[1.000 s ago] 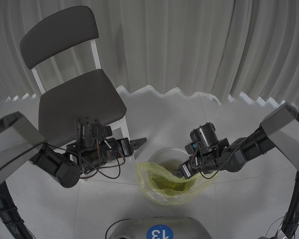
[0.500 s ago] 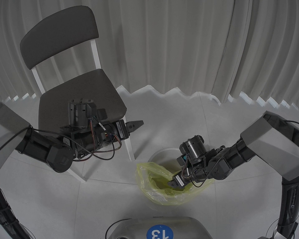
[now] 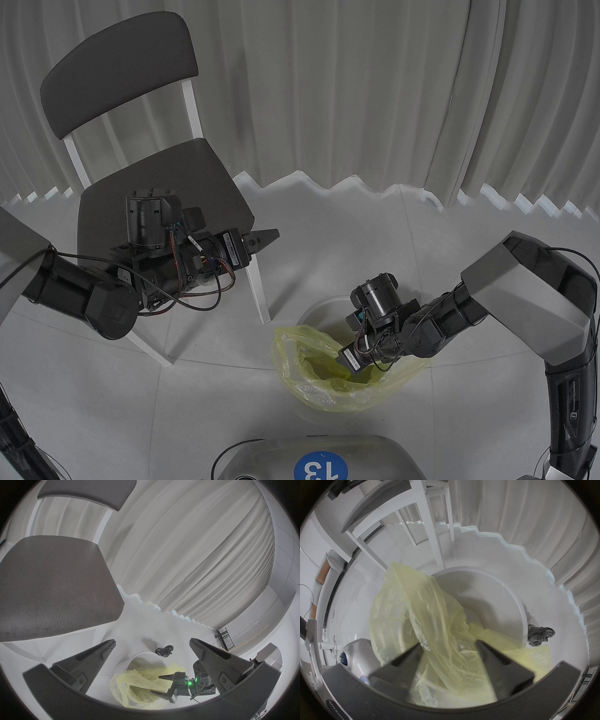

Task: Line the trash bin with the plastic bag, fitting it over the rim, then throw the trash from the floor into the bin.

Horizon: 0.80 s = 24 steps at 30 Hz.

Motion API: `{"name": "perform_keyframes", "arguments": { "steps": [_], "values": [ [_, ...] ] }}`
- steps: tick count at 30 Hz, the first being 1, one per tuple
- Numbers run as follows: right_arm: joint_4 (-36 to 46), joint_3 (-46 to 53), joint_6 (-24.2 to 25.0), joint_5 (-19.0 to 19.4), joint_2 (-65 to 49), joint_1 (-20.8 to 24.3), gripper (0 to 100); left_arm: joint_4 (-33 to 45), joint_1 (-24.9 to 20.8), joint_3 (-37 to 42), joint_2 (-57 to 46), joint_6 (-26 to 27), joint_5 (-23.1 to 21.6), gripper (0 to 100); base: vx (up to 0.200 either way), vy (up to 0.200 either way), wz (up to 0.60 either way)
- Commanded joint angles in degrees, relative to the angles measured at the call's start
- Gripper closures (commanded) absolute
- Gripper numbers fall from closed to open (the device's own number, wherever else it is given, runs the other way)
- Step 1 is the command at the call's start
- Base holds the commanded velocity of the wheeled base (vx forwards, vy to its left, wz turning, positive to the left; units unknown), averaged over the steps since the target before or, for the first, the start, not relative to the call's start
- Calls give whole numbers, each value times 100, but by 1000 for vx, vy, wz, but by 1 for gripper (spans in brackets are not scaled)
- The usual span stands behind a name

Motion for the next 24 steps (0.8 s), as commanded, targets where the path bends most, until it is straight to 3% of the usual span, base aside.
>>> {"name": "perform_keyframes", "arguments": {
  "steps": [1, 9, 24],
  "values": [
    [3, -122, -17, 5, 144, -56, 100, -7, 63, 4, 0, -1, 3, 0, 0, 0, 0],
    [214, -553, -343, 189, 65, -355, 100, 2, 72, 31, -35, 7, -33, 0, 0, 0, 0],
    [2112, -3444, -360, 189, 417, -786, 100, -7, 107, 66, -26, 16, -103, 0, 0, 0, 0]
  ]
}}
